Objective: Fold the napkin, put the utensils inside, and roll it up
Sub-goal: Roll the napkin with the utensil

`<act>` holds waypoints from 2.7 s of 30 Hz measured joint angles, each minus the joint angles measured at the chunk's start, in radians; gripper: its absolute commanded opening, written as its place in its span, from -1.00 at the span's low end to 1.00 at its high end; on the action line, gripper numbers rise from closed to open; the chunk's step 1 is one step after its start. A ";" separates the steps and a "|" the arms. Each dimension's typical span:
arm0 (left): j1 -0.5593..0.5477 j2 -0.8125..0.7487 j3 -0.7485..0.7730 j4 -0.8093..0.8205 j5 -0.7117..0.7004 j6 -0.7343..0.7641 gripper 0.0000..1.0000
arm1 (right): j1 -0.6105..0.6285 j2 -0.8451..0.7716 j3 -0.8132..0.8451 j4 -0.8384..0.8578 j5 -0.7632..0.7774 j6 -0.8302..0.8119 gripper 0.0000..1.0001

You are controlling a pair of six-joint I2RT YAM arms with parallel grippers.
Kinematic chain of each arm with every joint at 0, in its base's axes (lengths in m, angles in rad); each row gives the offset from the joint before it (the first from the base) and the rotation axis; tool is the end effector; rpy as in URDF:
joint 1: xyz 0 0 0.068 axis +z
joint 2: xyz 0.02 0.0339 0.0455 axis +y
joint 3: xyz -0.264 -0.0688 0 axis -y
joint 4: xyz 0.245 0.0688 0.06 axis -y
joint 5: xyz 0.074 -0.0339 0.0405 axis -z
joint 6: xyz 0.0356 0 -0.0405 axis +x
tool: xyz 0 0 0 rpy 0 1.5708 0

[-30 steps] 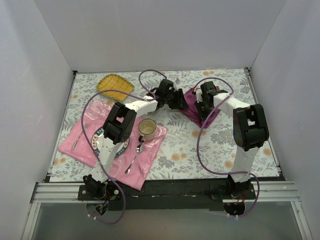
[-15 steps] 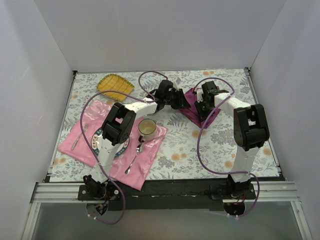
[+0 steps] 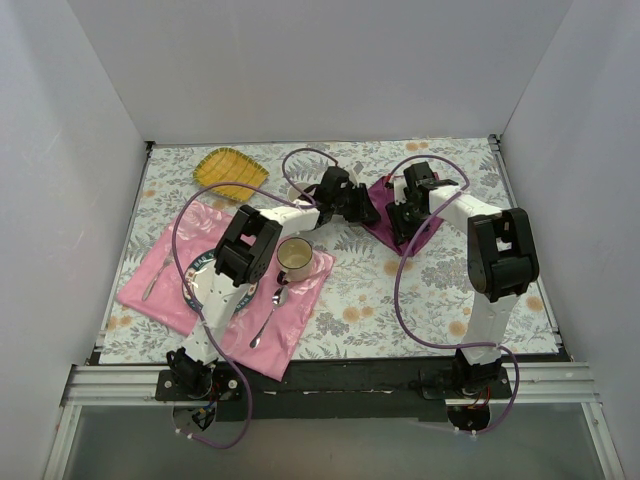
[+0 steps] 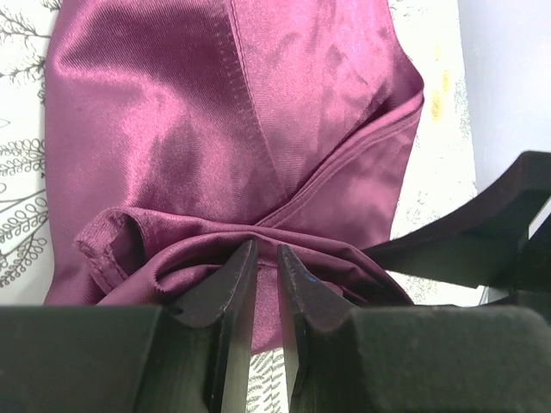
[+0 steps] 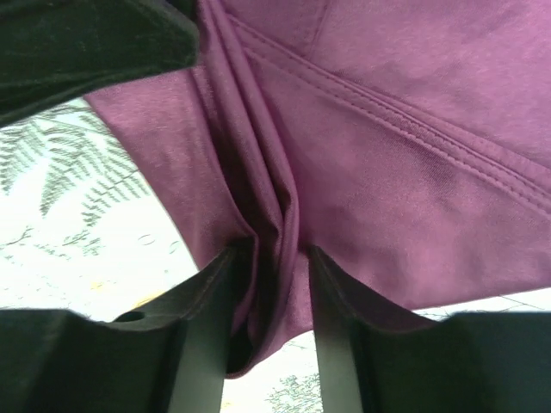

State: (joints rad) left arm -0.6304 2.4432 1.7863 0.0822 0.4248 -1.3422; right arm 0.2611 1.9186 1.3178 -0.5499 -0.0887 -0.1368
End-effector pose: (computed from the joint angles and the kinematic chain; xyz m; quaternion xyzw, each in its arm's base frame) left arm 0.4293 -0.3315 0.1233 -0.2048 0.8400 -0.4916 0.1032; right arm 0.3766 0.1039 0.1727 -0.2022 0.9560 0.0562 0.2052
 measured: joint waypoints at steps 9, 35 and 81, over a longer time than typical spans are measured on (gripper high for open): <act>0.000 0.012 0.033 -0.044 -0.015 0.007 -0.73 | 0.012 -0.019 0.009 -0.031 0.109 -0.014 0.38; 0.008 0.056 0.146 -0.184 0.026 -0.016 -0.74 | 0.188 -0.173 -0.240 0.365 0.124 -0.375 0.40; 0.030 0.105 0.257 -0.294 0.124 0.045 -0.74 | 0.044 0.026 -0.061 0.316 -0.142 -0.271 -0.32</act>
State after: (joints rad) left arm -0.6006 2.5477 2.0434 -0.2123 0.5484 -1.2968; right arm 0.3050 1.9450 1.2568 -0.2337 -0.2306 -0.4080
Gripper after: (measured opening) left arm 0.124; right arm 0.432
